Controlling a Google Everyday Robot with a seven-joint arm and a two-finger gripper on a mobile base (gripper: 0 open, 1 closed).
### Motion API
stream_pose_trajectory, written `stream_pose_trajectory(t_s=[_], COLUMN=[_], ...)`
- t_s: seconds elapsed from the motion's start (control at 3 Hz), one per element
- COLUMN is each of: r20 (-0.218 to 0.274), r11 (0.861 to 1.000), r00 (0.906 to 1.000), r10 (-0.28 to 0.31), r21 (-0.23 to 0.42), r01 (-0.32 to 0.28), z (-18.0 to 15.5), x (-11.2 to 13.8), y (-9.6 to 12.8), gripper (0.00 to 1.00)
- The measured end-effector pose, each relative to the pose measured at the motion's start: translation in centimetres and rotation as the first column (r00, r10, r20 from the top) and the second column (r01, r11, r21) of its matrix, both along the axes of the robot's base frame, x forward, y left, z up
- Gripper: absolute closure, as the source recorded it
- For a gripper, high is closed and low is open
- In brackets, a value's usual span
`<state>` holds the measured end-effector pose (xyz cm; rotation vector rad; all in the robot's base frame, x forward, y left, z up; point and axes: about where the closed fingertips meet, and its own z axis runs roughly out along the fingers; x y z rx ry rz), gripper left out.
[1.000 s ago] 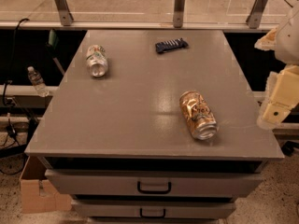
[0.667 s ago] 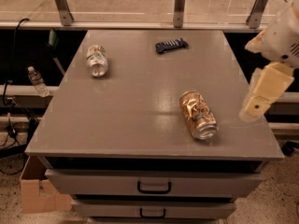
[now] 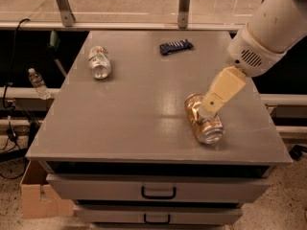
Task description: Place orange can upright
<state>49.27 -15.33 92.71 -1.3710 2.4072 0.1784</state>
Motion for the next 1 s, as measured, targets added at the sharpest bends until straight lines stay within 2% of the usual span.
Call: stream_pose_trajectory(t_s=[0.33,0.67,1.0], r20=[-0.04,-0.054,-0.073], r11=[0.988,0.958,0.921], r00=[0.9872,0.9568,0.9182], r10=[-0.154,-0.286,-0.389], r21=[0.016,-0.002,-0.034], r01=[0.155,0.286,0.388], z=[-2.3,-4.8,-7.0], x=[0.8,1.6,2.5], y=[1.3,2.3,2.9], gripper=[0.0,0.0,0.0])
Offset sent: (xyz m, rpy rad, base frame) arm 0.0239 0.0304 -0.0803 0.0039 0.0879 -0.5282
